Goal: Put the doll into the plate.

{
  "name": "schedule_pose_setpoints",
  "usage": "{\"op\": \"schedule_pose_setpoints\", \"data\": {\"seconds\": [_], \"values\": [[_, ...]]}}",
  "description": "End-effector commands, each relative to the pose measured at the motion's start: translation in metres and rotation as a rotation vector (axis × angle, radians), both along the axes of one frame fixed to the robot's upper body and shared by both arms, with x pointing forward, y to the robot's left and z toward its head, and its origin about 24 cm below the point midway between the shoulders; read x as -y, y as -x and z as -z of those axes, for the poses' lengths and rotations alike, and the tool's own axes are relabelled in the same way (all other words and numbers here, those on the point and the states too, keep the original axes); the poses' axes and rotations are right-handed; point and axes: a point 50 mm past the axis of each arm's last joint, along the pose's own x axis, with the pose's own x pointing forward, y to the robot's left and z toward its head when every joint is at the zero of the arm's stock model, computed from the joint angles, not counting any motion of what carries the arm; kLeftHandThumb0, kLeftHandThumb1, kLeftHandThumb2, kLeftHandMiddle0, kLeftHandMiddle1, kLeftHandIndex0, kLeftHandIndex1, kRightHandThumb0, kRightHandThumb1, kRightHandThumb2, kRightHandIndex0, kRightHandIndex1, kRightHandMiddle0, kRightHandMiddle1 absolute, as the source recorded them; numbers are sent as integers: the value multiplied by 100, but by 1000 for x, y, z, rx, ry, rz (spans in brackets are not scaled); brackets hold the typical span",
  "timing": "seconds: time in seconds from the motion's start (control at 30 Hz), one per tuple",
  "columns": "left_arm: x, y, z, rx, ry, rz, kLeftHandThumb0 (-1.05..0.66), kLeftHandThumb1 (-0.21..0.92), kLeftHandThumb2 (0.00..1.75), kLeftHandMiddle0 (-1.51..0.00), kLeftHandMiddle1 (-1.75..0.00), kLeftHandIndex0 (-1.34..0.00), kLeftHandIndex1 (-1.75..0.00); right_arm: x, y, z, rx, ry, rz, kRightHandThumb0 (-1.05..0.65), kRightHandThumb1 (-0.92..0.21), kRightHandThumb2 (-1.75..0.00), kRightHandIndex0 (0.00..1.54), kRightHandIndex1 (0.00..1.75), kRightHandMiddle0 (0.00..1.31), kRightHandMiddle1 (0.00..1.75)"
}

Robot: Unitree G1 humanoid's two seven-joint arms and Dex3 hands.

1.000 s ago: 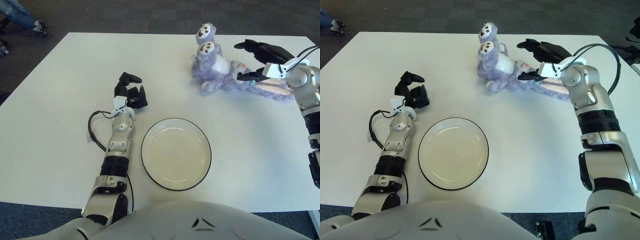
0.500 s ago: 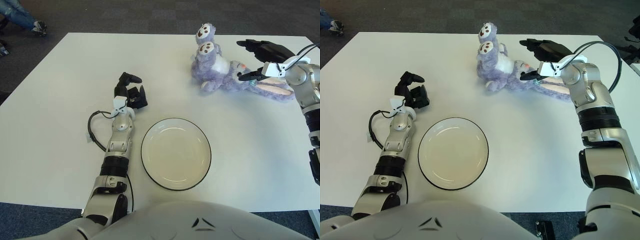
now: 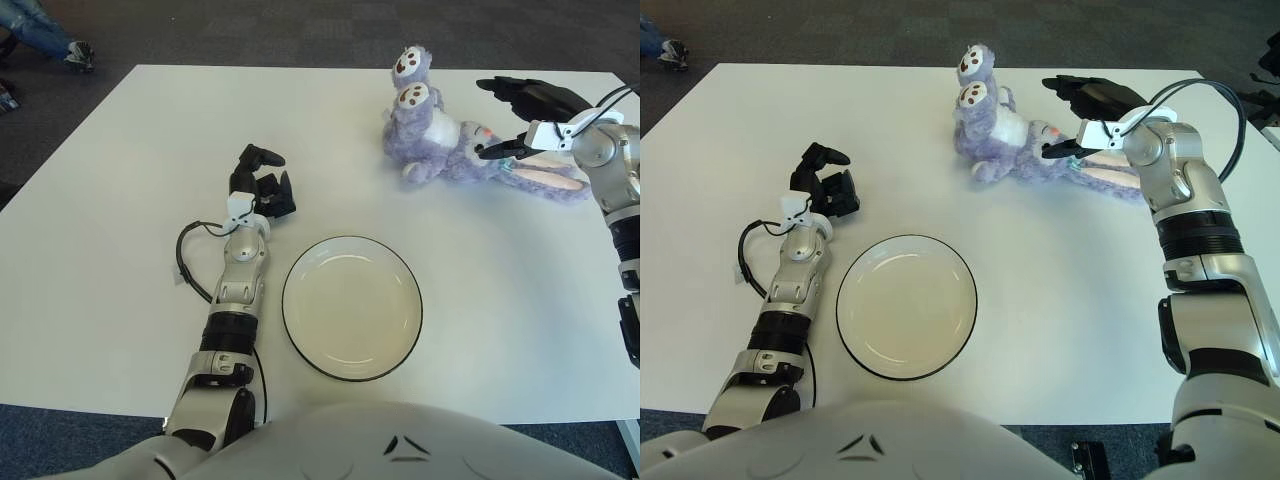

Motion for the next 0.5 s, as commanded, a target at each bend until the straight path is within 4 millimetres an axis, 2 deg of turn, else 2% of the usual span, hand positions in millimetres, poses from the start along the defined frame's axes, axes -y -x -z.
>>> {"op": "schedule_pose_setpoints", "data": {"seconds": [0.0,0.23,0.47], "values": [[-3,4,10,-33,-11,-1,-47,34,129,-117,-175,-59,-175,-1,1,-8,9,34,-5,-105,-83,-32,0,0,0,20],[-2,4,10,-34,1,0,-47,34,129,-117,-175,-59,-175,-3,2,-1,8,56,-5,-105,-83,-32,0,0,0,17],[-2,4,10,-32,0,-4,-47,33,130,-117,-175,-59,-175,-4,-2,10,-12,41,26,-102,-81,-33,0,0,0,22]]}}
